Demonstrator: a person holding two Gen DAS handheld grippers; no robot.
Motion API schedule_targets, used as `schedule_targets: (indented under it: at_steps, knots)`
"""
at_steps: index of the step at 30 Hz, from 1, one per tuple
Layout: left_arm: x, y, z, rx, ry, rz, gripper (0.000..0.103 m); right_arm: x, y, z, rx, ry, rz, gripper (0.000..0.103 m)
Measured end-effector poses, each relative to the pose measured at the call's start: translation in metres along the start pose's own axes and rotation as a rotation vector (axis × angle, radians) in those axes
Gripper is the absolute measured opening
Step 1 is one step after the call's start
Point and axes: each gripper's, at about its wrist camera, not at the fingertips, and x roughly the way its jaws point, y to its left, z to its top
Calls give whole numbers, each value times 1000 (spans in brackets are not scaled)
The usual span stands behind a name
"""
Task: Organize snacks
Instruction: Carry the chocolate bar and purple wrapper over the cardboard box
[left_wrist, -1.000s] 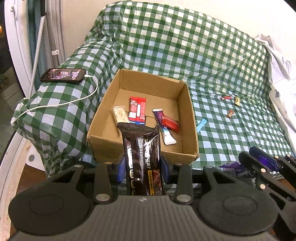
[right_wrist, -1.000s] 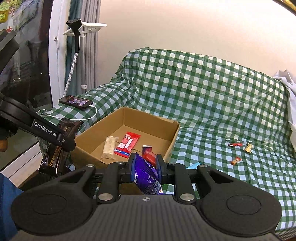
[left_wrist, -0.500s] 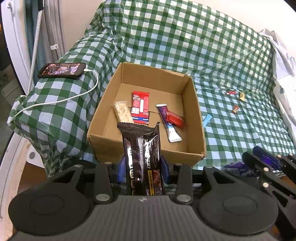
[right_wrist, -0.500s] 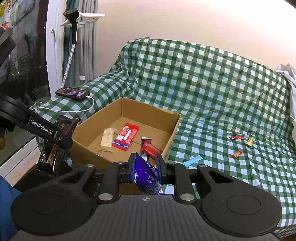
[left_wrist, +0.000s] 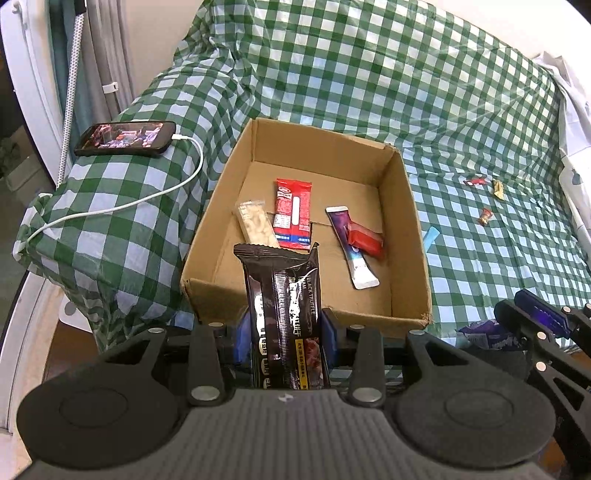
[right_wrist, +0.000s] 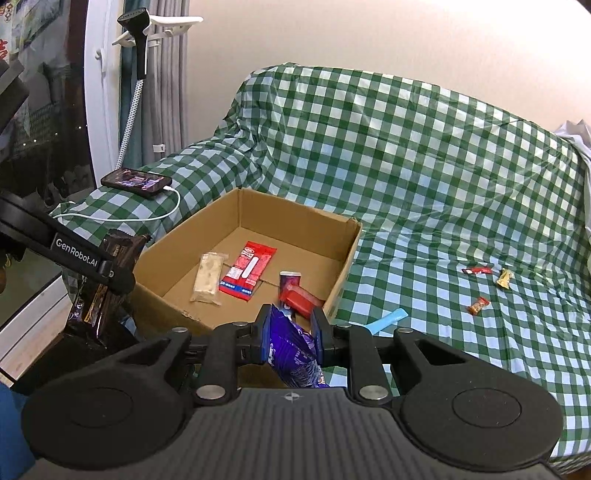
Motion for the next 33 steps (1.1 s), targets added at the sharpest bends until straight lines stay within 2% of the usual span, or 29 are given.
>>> schedule_targets:
  at_steps: [16,33]
  knots:
    - [25,-3,23,4,20,6,43,30,-7,11,7,38,13,23]
    - [71,3,62,8,38,50,43,87,-2,35,-2,53,48,23]
